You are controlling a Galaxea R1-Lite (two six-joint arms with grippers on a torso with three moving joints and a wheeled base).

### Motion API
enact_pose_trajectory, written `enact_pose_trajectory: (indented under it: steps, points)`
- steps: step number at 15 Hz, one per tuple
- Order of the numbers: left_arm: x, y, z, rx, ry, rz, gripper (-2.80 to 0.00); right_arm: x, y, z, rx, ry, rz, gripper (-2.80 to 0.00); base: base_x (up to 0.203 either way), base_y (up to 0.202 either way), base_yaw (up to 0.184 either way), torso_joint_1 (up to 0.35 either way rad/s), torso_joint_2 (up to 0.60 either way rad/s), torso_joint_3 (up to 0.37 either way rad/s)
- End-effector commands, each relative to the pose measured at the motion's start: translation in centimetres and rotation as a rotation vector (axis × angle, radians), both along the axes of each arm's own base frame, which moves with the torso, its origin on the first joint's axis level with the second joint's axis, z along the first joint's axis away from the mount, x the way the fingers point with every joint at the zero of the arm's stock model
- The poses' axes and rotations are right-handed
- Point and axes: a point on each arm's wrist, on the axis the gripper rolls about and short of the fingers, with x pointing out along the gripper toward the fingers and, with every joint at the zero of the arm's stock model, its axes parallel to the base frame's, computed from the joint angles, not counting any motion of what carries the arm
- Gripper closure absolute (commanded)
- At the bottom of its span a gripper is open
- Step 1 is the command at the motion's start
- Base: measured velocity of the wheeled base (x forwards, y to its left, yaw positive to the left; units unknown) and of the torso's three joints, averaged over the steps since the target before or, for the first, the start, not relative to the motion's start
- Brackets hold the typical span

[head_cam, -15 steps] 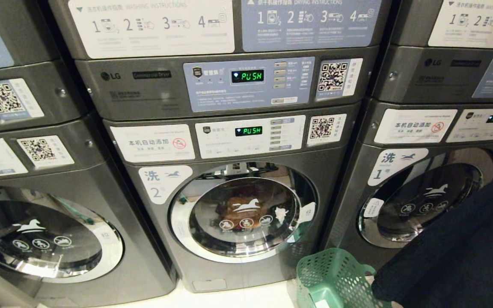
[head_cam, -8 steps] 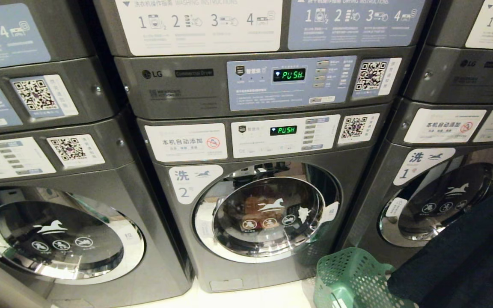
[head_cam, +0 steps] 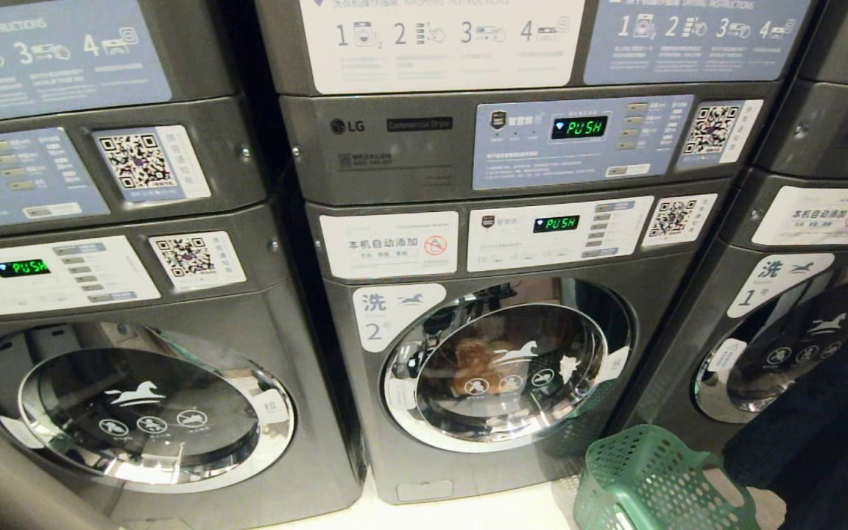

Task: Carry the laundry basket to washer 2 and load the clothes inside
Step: Press the washing machine switch

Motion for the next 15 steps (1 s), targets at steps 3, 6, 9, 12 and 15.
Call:
enact_pose_trajectory:
  steps: [3,6,9,12,15]
  points:
    - [0.0,0.0,0.0,0.001,0.002,0.001,0.00,-0.2,0.0,0.7,-0.069,-0.020,0.005,0.00,0.000,0.076,-0.002,0.000,0.00,0.002]
    - [0.0,0.0,0.0,0.001,0.004,0.001,0.00,-0.4,0.0,5.6,-0.132,-0.070,0.004,0.00,0.000,0.000,0.000,0.000,0.00,0.000]
    - [0.0,0.0,0.0,0.004,0.004,0.001,0.00,2.7,0.0,12.2,-0.150,-0.029,0.006,0.00,0.000,0.000,0.000,0.000,0.00,0.000]
    - [0.0,0.0,0.0,0.004,0.004,0.001,0.00,8.5,0.0,15.7,-0.210,-0.021,0.011,0.00,0.000,0.000,0.000,0.000,0.00,0.000]
    - [0.0,0.0,0.0,0.004,0.002,-0.001,0.00,13.1,0.0,15.8,-0.254,-0.008,0.021,0.00,0.000,0.000,0.000,0.000,0.00,0.000]
